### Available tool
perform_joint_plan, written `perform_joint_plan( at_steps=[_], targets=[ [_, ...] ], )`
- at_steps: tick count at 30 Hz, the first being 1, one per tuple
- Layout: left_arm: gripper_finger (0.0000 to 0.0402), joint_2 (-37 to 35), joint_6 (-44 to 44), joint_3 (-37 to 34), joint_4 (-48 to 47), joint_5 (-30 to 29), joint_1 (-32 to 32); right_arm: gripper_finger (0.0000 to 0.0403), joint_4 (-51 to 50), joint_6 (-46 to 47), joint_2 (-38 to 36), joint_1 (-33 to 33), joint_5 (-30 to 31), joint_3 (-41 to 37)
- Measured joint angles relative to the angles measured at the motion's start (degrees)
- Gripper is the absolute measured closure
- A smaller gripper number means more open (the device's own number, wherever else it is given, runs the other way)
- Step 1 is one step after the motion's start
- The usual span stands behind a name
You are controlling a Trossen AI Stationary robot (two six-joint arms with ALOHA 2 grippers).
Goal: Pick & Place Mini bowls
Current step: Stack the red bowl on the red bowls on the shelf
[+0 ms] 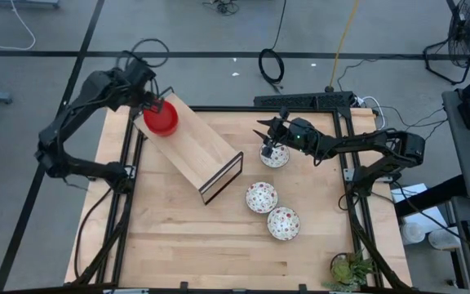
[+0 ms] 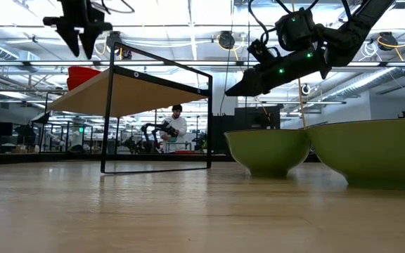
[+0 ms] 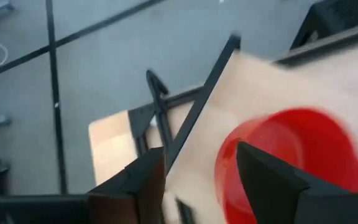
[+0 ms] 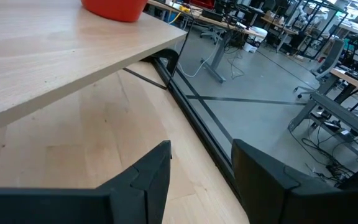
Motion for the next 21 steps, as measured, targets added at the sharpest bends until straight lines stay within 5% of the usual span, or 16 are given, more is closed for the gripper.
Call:
perform_joint_plan(
  at_steps=[6, 14, 21],
  targets=[
    [0.0235, -1.53, 0.04, 0.07, 1.88, -0.49, -0.07, 0.0248, 0.0, 0.0, 0.0, 0.0, 0.0, 0.0],
    [0.0386, -1.43, -2.24, -4.29, 3.63, -1.57, -0.44, 0.0248, -0.37, 0.0, 0.0, 0.0, 0.0, 0.0],
    [0.0396, -1.43, -3.41, -12.4, 6.88, -1.66, -0.44, 0.0248, -0.42, 0.0, 0.0, 0.0, 0.0, 0.0]
  ],
)
